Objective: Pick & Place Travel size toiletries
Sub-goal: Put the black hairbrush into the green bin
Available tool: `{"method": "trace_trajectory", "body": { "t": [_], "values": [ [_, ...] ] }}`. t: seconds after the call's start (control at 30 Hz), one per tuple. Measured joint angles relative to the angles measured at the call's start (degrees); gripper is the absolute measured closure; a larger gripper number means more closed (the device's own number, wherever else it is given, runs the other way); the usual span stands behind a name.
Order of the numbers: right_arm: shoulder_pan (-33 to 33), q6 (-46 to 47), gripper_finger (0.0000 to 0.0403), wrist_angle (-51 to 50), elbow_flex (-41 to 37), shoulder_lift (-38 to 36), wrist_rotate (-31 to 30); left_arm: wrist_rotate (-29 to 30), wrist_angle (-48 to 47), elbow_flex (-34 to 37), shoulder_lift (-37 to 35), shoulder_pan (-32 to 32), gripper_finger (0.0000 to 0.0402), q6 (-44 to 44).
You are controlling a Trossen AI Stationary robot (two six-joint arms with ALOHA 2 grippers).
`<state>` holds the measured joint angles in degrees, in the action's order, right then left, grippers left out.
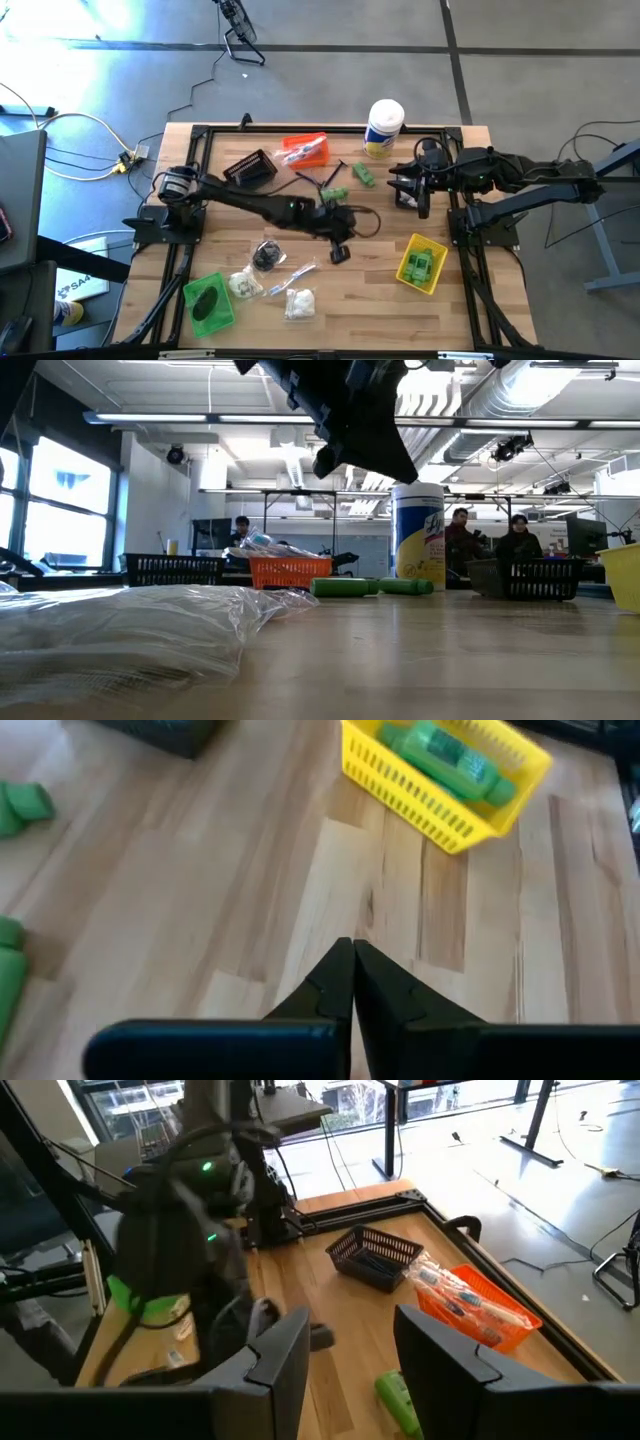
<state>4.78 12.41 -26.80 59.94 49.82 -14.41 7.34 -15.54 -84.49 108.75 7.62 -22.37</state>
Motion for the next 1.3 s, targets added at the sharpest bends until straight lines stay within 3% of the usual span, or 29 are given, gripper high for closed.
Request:
{"method": "trace_trajectory", "body": {
  "t": [0.27,0.7,0.97,1.3],
  "values": [
    [0.0,1.27,0.0262,0.32,-0.02,0.0,-0.57,1.79,1.25,6.79,-7.21,2.66,0.0396,3.72],
    [0.0,2.95,0.0262,0.53,-0.02,1.16,-0.63,0.21,8.69,31.87,-31.8,3.47,0.0396,3.67],
    [0.0,2.99,0.0262,0.3,-0.02,3.59,-0.63,-2.17,5.73,37.42,-42.28,3.5,0.0396,4.0],
    [-0.02,4.48,0.0262,0.46,-0.02,6.86,-0.37,-1.98,3.6,37.68,-47.6,6.38,0.0396,7.86]
  ]
}}
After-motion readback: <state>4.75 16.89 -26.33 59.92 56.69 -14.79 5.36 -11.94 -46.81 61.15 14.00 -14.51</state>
